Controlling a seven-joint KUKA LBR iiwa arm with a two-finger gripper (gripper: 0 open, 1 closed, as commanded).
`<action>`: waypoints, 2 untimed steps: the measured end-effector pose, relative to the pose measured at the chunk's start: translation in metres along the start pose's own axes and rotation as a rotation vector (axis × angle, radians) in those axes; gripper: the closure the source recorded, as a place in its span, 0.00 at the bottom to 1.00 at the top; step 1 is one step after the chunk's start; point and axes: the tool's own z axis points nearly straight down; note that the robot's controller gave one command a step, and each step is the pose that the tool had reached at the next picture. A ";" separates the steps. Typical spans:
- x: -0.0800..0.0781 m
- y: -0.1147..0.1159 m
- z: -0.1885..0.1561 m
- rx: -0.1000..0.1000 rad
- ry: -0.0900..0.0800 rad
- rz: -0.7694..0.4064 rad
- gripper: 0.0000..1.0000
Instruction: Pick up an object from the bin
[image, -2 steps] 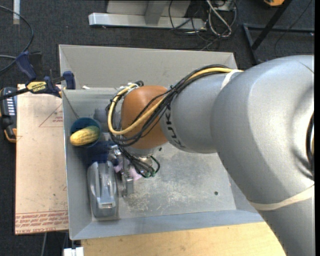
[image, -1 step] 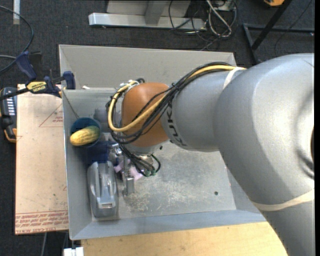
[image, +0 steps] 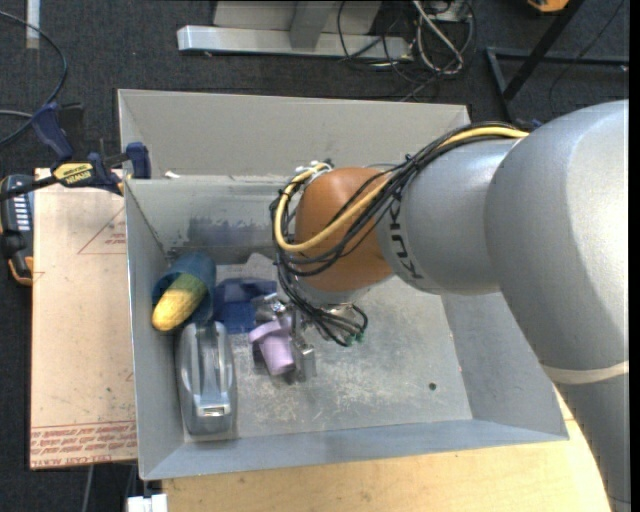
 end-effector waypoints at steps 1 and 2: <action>0.000 0.000 0.000 0.000 0.000 0.000 1.00; 0.025 -0.021 -0.001 0.001 -0.009 -0.243 1.00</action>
Offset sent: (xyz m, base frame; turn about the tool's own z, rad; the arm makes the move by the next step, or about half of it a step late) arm -0.0169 -0.0313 -0.0025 -0.2477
